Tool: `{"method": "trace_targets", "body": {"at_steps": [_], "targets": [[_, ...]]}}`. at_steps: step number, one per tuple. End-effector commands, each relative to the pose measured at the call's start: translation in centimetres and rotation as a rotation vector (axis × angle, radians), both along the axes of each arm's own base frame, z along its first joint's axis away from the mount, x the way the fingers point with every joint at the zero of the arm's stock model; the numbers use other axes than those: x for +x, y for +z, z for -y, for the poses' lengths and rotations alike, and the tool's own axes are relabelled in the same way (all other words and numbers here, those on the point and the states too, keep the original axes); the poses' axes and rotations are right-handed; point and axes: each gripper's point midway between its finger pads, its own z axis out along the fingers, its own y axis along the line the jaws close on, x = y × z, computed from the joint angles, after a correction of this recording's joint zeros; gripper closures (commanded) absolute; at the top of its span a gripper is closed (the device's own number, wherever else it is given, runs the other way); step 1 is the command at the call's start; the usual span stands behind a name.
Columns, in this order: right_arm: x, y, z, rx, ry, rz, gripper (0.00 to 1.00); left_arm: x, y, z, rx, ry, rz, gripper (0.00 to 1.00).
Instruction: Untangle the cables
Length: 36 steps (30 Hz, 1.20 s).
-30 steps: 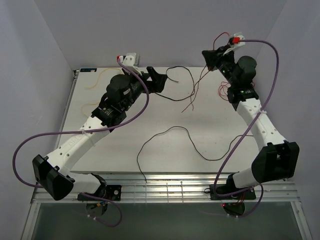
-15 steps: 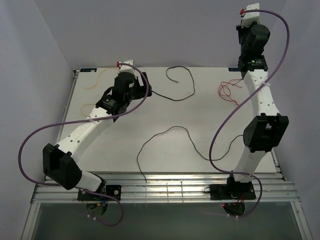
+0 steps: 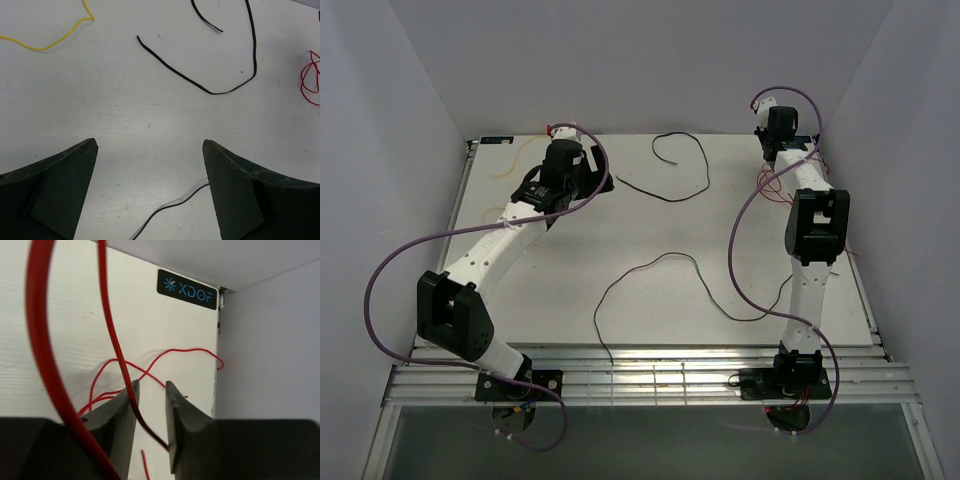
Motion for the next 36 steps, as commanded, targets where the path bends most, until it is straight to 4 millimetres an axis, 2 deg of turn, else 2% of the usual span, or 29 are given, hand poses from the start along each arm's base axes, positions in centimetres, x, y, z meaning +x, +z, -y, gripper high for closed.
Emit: {"method": "trace_targets", "body": {"at_steps": [1, 3, 4, 6, 7, 10, 11, 13, 14, 16, 17, 19, 20, 22, 23, 24, 25, 26, 27, 28, 29, 30, 31, 32, 33, 34, 35, 36], "targets": [[0.8, 4.7, -1.8, 0.158, 0.018, 0.12, 0.64, 0.3, 1.5, 0.1, -0.028, -0.001, 0.01, 0.02], [0.4, 4.4, -2.6, 0.241, 0.016, 0.108, 0.43, 0.4, 1.4, 0.5, -0.036, -0.016, 0.003, 0.02], [0.1, 4.1, -2.8, 0.263, 0.012, 0.102, 0.37, 0.4, 1.6, 0.6, -0.04, -0.022, 0.004, 0.02], [-0.2, 5.0, -3.0, 0.316, -0.011, 0.114, 0.13, 0.3, 1.8, 0.8, -0.044, -0.035, 0.007, 0.02], [-0.2, 5.8, -3.2, 0.33, -0.008, 0.125, 0.06, 0.3, 1.8, 0.8, -0.043, -0.037, 0.007, 0.02], [-0.8, 8.8, -4.2, 0.394, 0.025, 0.149, 0.1, 0.2, 2.1, 0.8, -0.04, -0.04, 0.014, 0.02], [-1.2, 10.8, -4.8, 0.416, 0.051, 0.177, 0.1, 0.1, 2.1, 0.7, -0.04, -0.041, 0.015, 0.02], [-1.8, 12.8, -5.0, 0.458, 0.048, 0.21, 0.1, -0.1, 2.3, 0.6, -0.039, -0.044, 0.019, 0.02], [-2.4, 14.7, -5.4, 0.476, 0.058, 0.238, 0.1, -0.1, 2.4, 0.6, -0.037, -0.046, 0.02, 0.02], [-3.1, 16.3, -5.7, 0.519, 0.053, 0.259, 0.1, -0.4, 2.6, 0.5, -0.039, -0.046, 0.023, 0.02], [-3.8, 17.9, -5.7, 0.535, 0.05, 0.284, 0.1, -0.6, 2.7, 0.4, -0.036, -0.045, 0.029, 0.02], [-4.9, 18.8, -5.9, 0.571, 0.033, 0.287, 0.1, -0.8, 2.8, -0.2, -0.027, -0.024, 0.036, 0.02], [-6.0, 20.5, -6.0, 0.599, 0.029, 0.31, 0.1, -1.0, 3.4, -0.5, -0.027, -0.017, 0.051, 0.02], [-7.8, 19.4, -6.1, 0.654, -0.022, 0.276, 0.1, -1.1, 3.7, -1.4, -0.009, 0.022, 0.067, 0.02], [-9.4, 20.8, -5.9, 0.669, -0.035, 0.296, 0.1, -1.3, 4.0, -1.8, -0.005, 0.04, 0.076, 0.02], [-10.6, 18.6, -5.9, 0.679, -0.065, 0.247, 0.1, -1.3, 4.1, -2.4, 0.004, 0.065, 0.078, 0.02], [-11.5, 18.3, -5.9, 0.693, -0.08, 0.241, 0.1, -1.3, 4.1, -2.9, 0.012, 0.085, 0.078, 0.02], [-13.3, 19.7, -5.8, 0.719, -0.097, 0.272, 0.1, -1.3, 4.0, -3.5, 0.018, 0.114, 0.08, 0.02], [-14.4, 19.3, -5.8, 0.728, -0.109, 0.269, 0.1, -1.4, 4.3, -4.2, 0.004, 0.136, 0.084, 0.02], [-15.9, 16.1, -5.8, 0.732, -0.137, 0.206, 0.1, -1.5, 4.1, -4.6, -0.005, 0.148, 0.073, 0.02], [-17.5, 17.0, -5.9, 0.748, -0.13, 0.228, 0.1, -1.6, 3.9, -5.1, -0.015, 0.164, 0.066, 0.02], [-18.5, 16.4, -6.0, 0.754, -0.137, 0.22, 0.1, -1.7, 4.2, -6.2, -0.024, 0.193, 0.068, 0.02], [-19.9, 13.8, -5.9, 0.75, -0.162, 0.168, 0.1, -1.9, 4.1, -6.7, -0.03, 0.212, 0.061, 0.02], [-21.3, 14.5, -5.9, 0.754, -0.152, 0.19, 0.1, -2.0, 4.0, -7.1, -0.028, 0.224, 0.057, 0.02], [-22.0, 14.4, -5.9, 0.761, -0.154, 0.202, 0.1, -2.1, 4.1, -7.5, -0.029, 0.237, 0.062, 0.02], [-23.0, 12.3, -5.9, 0.756, -0.162, 0.169, 0.1, -2.5, 4.8, -7.8, -0.034, 0.242, 0.08, 0.02], [-24.0, 13.1, -6.1, 0.76, -0.134, 0.196, 0.1, -2.7, 5.0, -8.1, -0.038, 0.249, 0.083, 0.02], [-24.5, 13.0, -6.1, 0.762, -0.136, 0.199, 0.1, -2.9, 5.1, -8.3, -0.037, 0.256, 0.088, 0.02]]}}
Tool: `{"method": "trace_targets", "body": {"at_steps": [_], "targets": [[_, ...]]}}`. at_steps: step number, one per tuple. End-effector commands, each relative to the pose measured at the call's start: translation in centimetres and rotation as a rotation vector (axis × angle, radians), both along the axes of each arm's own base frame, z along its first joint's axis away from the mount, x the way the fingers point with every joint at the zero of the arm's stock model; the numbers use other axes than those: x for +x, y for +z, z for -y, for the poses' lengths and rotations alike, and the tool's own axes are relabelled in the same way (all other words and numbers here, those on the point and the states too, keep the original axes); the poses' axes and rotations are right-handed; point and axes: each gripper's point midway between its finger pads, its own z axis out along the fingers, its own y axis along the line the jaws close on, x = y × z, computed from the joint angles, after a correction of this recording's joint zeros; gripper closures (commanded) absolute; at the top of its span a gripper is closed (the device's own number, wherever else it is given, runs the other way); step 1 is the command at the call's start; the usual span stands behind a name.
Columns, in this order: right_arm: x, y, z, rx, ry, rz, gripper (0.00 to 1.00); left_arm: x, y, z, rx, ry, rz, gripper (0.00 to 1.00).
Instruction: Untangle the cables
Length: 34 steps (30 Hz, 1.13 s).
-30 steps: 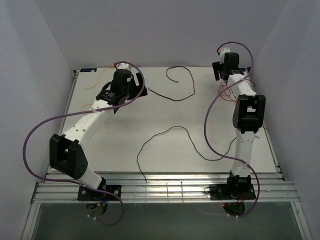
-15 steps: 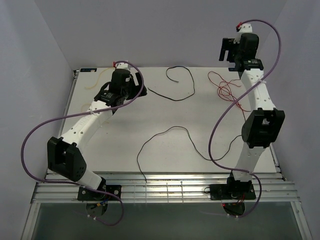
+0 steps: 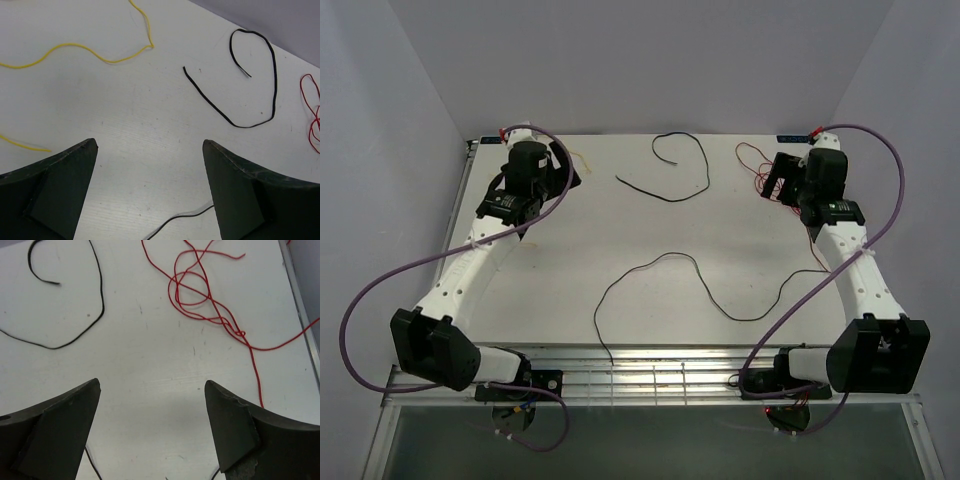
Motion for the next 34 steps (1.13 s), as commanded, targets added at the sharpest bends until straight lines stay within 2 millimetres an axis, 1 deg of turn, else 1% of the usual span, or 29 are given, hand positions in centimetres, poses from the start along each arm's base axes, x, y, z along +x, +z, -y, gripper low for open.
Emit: {"method": "trace_targets", "body": {"at_steps": [1, 2, 4, 5, 6, 8, 9, 10, 12, 13, 16, 18, 23, 26, 34], "targets": [[-1.7, 1.2, 0.1, 0.028, -0.018, 0.063, 0.1, -1.8, 2.3, -1.5, -0.019, 0.049, 0.053, 0.02], [-2.4, 1.3, 0.3, 0.022, -0.031, 0.067, 0.1, -2.0, 2.4, -1.7, -0.016, 0.06, 0.054, 0.02], [-3.1, 1.2, 0.6, 0.016, -0.045, 0.06, 0.1, -2.4, 2.3, -2.5, -0.007, 0.088, 0.047, 0.02], [-3.4, 1.6, 0.8, 0.013, -0.054, 0.073, 0.1, -2.8, 2.6, -2.7, -0.012, 0.096, 0.055, 0.02], [-3.6, 1.7, 0.8, 0.013, -0.055, 0.079, 0.1, -3.0, 2.3, -2.9, -0.011, 0.1, 0.05, 0.02], [-4.1, 2.2, 0.7, 0.016, -0.051, 0.094, 0.1, -3.6, 2.6, -3.3, -0.016, 0.114, 0.062, 0.02], [-4.2, 2.2, 0.7, 0.017, -0.053, 0.096, 0.1, -3.8, 2.6, -3.5, -0.017, 0.123, 0.064, 0.02], [-4.4, 2.2, 0.7, 0.017, -0.053, 0.097, 0.1, -4.1, 2.2, -3.8, -0.009, 0.135, 0.052, 0.02], [-4.8, 2.4, 0.9, 0.014, -0.062, 0.101, 0.1, -4.6, 2.3, -4.3, -0.008, 0.151, 0.055, 0.02], [-4.9, 2.2, 1.1, 0.01, -0.07, 0.095, 0.1, -4.8, 1.7, -4.5, -0.004, 0.16, 0.041, 0.02], [-5.3, 2.2, 1.4, 0.0, -0.086, 0.095, 0.1, -5.3, 1.4, -5.2, -0.005, 0.187, 0.032, 0.02], [-5.5, 2.6, 1.6, -0.004, -0.094, 0.109, 0.1, -5.4, 0.9, -5.6, -0.007, 0.201, 0.021, 0.02], [-5.9, 2.1, 1.7, -0.011, -0.1, 0.1, 0.1, -5.9, 0.2, -6.4, -0.005, 0.226, 0.005, 0.02], [-6.2, 2.0, 1.8, -0.011, -0.103, 0.1, 0.1, -6.2, -0.2, -7.2, -0.008, 0.255, -0.005, 0.02], [-6.7, 2.3, 1.9, -0.012, -0.11, 0.118, 0.1, -6.4, -0.3, -7.2, -0.022, 0.246, -0.002, 0.02]]}}
